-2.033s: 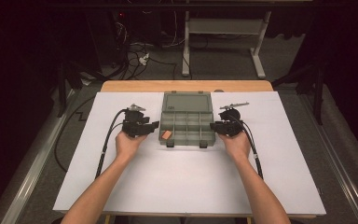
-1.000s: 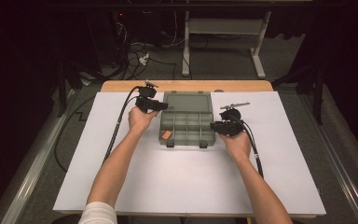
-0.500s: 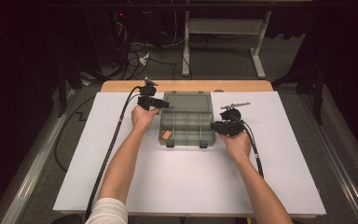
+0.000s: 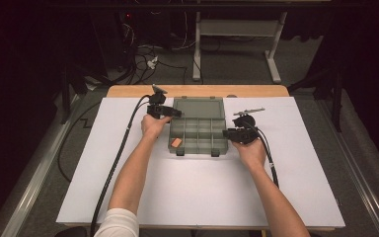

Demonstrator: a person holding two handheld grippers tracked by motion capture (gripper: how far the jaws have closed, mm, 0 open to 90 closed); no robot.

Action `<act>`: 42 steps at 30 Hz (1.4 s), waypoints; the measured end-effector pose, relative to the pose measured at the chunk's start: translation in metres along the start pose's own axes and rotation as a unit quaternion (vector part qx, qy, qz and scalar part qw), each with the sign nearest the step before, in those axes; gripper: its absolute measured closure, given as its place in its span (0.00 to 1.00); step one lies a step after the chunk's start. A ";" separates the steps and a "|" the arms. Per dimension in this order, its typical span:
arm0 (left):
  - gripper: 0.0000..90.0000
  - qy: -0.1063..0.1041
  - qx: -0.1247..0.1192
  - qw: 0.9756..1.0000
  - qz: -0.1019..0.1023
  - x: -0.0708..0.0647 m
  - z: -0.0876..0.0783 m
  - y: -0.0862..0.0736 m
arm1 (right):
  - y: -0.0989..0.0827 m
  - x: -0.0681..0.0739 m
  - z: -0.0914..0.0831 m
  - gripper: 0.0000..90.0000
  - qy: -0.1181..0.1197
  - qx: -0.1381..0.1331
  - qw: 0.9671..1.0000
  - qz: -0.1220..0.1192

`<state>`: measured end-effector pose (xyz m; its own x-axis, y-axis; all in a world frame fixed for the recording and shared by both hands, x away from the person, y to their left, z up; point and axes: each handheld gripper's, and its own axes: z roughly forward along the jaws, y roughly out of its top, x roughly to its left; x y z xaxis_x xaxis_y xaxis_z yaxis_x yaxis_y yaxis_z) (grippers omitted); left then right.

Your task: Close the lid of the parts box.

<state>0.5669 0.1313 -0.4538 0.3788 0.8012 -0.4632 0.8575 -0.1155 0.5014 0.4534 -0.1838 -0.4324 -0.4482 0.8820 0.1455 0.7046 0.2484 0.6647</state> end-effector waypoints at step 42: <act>0.58 0.001 -0.040 0.998 0.050 -0.012 -0.015 -0.003 | 0.003 -0.003 -0.001 0.80 0.006 0.017 1.000 0.010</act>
<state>0.5544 0.1306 -0.4384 0.4600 0.7888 -0.4078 0.7856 -0.1475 0.6009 0.4566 -0.1858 -0.4299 -0.4402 0.8819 0.1687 0.7326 0.2440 0.6355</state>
